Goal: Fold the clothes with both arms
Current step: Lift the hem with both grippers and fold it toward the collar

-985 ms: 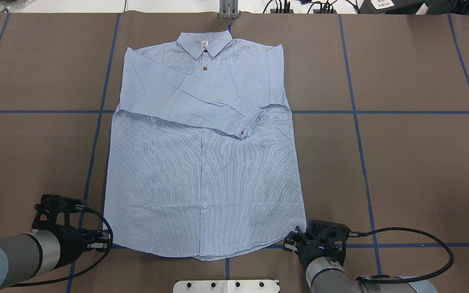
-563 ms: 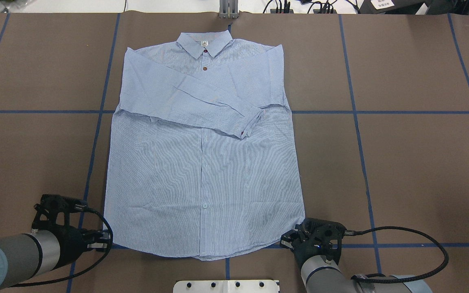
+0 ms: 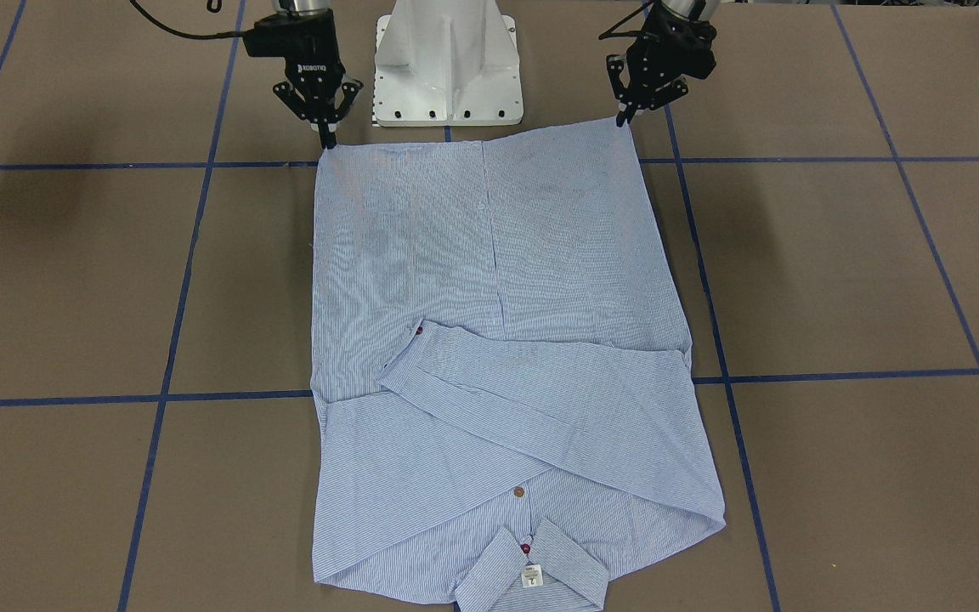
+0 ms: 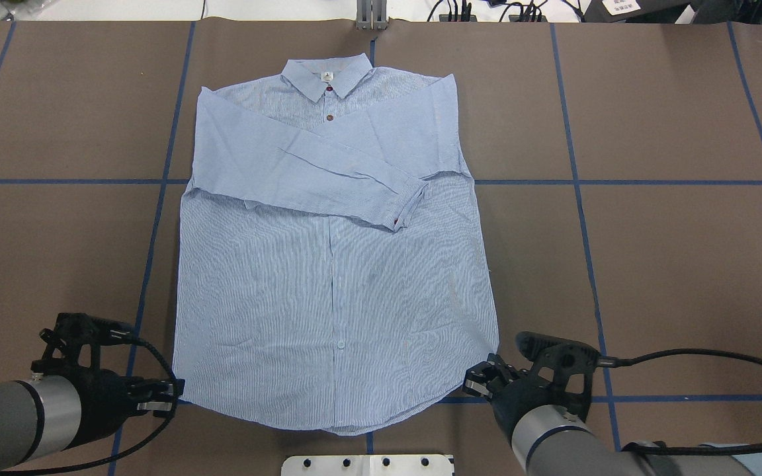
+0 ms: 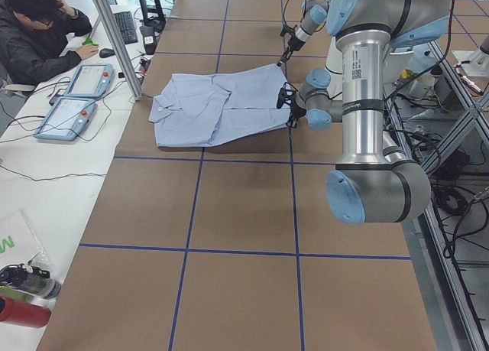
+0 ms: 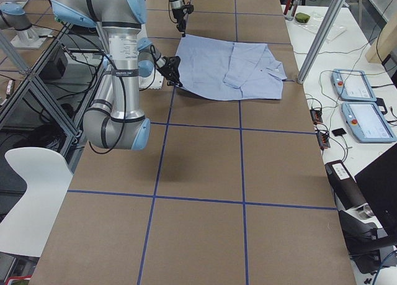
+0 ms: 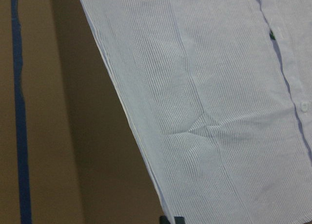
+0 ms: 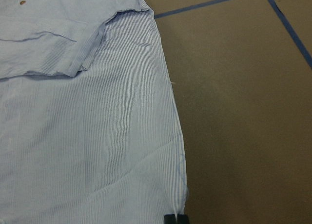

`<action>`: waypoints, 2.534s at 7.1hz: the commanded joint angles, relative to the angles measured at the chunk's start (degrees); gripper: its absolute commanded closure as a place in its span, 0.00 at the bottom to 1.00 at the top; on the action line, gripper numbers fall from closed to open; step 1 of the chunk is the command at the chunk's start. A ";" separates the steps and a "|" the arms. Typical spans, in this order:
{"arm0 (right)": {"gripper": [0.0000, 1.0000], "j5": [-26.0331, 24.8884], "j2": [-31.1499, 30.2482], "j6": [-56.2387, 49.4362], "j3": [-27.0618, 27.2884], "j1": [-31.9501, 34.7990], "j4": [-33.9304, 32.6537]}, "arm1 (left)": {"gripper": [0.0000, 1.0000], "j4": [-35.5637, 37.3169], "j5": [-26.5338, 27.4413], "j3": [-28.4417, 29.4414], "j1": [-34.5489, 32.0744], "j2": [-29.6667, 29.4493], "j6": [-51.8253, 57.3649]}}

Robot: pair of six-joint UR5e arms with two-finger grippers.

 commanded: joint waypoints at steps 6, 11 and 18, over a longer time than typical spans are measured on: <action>1.00 15.42 16.16 -7.46 14.39 11.24 -29.34 | 1.00 27.91 -20.78 -12.55 -20.94 -12.53 16.92; 1.00 20.85 19.08 -20.56 -8.46 29.60 -8.81 | 1.00 29.11 -11.75 12.92 -30.72 -28.45 26.35; 1.00 25.88 25.41 -26.99 -38.45 37.90 14.07 | 1.00 11.49 -11.29 31.06 -32.75 -29.30 35.75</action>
